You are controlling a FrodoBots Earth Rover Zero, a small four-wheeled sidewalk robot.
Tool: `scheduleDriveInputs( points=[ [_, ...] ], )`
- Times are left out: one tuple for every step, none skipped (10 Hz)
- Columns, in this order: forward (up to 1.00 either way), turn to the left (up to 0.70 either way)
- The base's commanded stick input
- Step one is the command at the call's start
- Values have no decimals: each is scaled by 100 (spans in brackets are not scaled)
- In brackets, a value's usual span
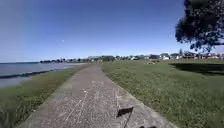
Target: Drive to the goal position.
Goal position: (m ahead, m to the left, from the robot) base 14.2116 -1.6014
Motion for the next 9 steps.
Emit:
scheduleDriveInputs(
  points=[
    [70,0],
    [70,0],
    [70,0],
    [70,0],
    [70,0],
    [70,0],
    [70,0],
    [70,0],
    [70,22]
  ],
)
